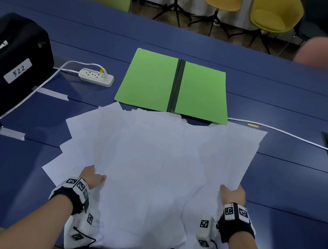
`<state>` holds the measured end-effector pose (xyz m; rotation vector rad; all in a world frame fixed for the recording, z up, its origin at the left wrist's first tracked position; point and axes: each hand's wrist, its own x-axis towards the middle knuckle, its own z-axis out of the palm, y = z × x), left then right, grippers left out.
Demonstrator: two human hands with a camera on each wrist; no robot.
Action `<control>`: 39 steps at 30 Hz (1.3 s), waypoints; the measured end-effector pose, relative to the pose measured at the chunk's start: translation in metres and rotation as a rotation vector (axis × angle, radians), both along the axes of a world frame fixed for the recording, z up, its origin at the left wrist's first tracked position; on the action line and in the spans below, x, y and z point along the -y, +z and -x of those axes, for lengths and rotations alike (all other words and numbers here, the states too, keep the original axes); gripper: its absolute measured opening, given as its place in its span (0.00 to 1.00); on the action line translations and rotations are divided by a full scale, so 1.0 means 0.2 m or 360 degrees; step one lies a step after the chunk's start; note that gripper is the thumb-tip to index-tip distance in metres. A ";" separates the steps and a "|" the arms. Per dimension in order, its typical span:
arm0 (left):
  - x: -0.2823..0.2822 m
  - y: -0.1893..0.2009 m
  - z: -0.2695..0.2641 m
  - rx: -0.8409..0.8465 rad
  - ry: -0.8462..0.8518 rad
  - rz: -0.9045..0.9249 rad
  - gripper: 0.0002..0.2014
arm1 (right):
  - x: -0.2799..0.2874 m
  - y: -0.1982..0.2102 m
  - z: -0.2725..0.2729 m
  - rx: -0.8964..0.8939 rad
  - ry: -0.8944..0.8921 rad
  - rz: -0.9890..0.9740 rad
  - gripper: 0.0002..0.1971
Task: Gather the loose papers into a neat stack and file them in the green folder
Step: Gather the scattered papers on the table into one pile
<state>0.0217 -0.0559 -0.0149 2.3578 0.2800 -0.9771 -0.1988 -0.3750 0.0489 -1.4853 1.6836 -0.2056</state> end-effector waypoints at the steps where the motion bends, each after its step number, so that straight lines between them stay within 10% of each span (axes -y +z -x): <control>1: 0.00 0.00 0.00 -0.0001 0.0008 0.0003 0.27 | 0.00 0.02 0.02 0.0007 -0.0018 0.0112 0.16; 7: 0.00 0.05 0.02 -0.0027 0.0029 -0.0012 0.29 | -0.01 0.21 0.13 -0.0013 -0.0145 0.0632 0.12; 12: 0.02 0.05 0.05 0.0034 0.0022 -0.0018 0.29 | 0.04 0.35 0.10 0.0534 -0.0422 0.0853 0.18; 17: -0.01 0.05 0.08 0.0040 -0.0010 0.0036 0.24 | 0.03 0.43 -0.05 0.1054 -0.0426 0.0662 0.20; 26: -0.06 0.12 0.13 -0.0110 -0.0008 0.0169 0.33 | -0.34 0.39 -0.22 0.0993 -0.0034 0.0158 0.05; 39: -0.05 0.08 0.10 -0.0163 -0.0144 0.0148 0.35 | -0.35 0.75 -0.32 0.1467 -0.0233 0.0104 0.16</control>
